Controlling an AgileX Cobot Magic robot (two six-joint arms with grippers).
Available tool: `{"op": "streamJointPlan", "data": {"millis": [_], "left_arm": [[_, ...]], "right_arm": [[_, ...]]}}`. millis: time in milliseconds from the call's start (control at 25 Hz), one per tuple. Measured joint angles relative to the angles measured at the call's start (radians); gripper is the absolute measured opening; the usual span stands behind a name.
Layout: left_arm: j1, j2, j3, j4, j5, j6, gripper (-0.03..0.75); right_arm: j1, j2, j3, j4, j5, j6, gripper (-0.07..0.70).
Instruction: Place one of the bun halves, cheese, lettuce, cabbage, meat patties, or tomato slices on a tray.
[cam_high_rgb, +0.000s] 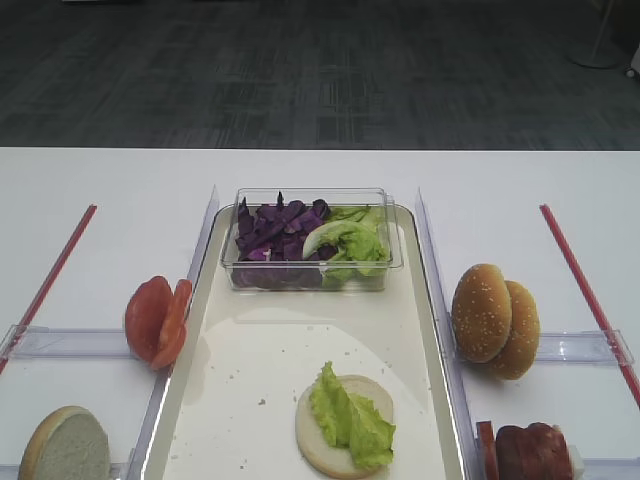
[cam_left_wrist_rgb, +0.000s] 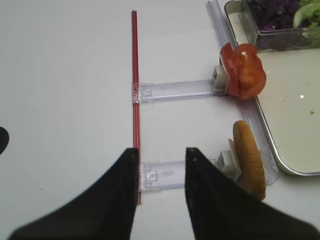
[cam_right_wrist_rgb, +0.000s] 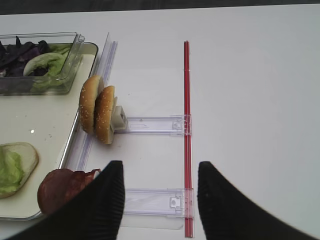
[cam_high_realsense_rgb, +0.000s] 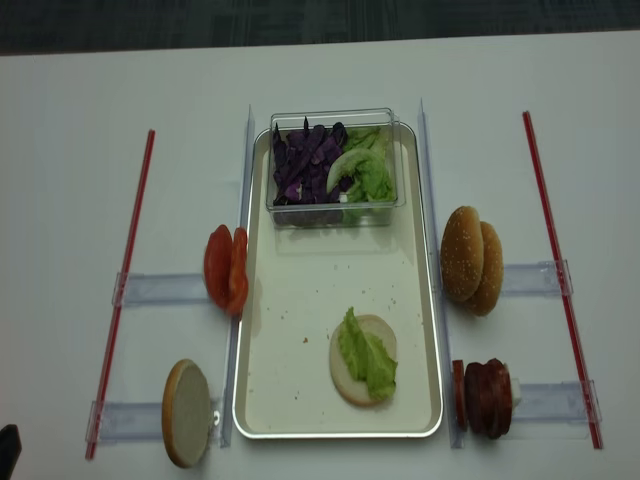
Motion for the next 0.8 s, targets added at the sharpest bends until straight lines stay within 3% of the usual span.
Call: {"op": "streamJointPlan", "data": {"millis": [800], "left_arm": [[0.0,0.0,0.0,0.0,0.0,0.0,0.223]], "right_arm": [[0.0,0.0,0.0,0.0,0.0,0.0,0.376]]}}
